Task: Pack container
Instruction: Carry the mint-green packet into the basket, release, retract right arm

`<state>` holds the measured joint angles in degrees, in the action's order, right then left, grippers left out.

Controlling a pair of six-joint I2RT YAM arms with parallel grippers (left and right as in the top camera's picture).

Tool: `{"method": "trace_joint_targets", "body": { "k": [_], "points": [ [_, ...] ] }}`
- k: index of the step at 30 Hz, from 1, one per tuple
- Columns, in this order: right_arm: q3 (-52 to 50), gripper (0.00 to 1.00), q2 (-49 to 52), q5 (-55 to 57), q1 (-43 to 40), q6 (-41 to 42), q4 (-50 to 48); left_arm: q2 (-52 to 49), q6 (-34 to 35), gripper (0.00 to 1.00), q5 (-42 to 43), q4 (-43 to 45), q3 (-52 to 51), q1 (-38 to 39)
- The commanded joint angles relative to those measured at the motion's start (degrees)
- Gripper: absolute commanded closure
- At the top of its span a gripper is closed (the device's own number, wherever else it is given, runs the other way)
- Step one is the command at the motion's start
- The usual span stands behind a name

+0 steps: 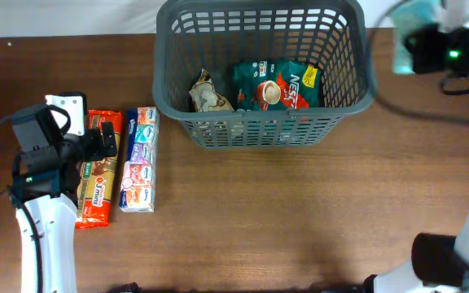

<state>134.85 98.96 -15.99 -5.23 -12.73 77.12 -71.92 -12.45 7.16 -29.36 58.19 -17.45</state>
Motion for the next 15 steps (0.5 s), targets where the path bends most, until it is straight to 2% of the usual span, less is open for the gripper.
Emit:
{"method": "trace_joint_targets", "body": {
  "k": [1, 6, 13, 15],
  "points": [
    [1.97, 0.96, -0.55, -1.38, 7.82, -9.73, -2.51, -0.28, -0.72, 0.01, 1.01, 0.15, 1.01, -0.24],
    [1.29, 0.96, 3.91, -1.40, 16.02, -17.55, -7.72, -0.28, -0.72, 0.01, 1.01, 0.15, 1.01, -0.24],
    [1.29, 0.96, 15.67, -1.49, 23.30, -17.55, -12.83, -0.28, -0.72, 0.01, 1.01, 0.15, 1.01, -0.24],
    [1.29, 0.96, 21.90, -1.40, 25.20, -17.46, -13.07, -0.28, -0.72, 0.01, 1.01, 0.15, 1.01, -0.24]
  ]
}}
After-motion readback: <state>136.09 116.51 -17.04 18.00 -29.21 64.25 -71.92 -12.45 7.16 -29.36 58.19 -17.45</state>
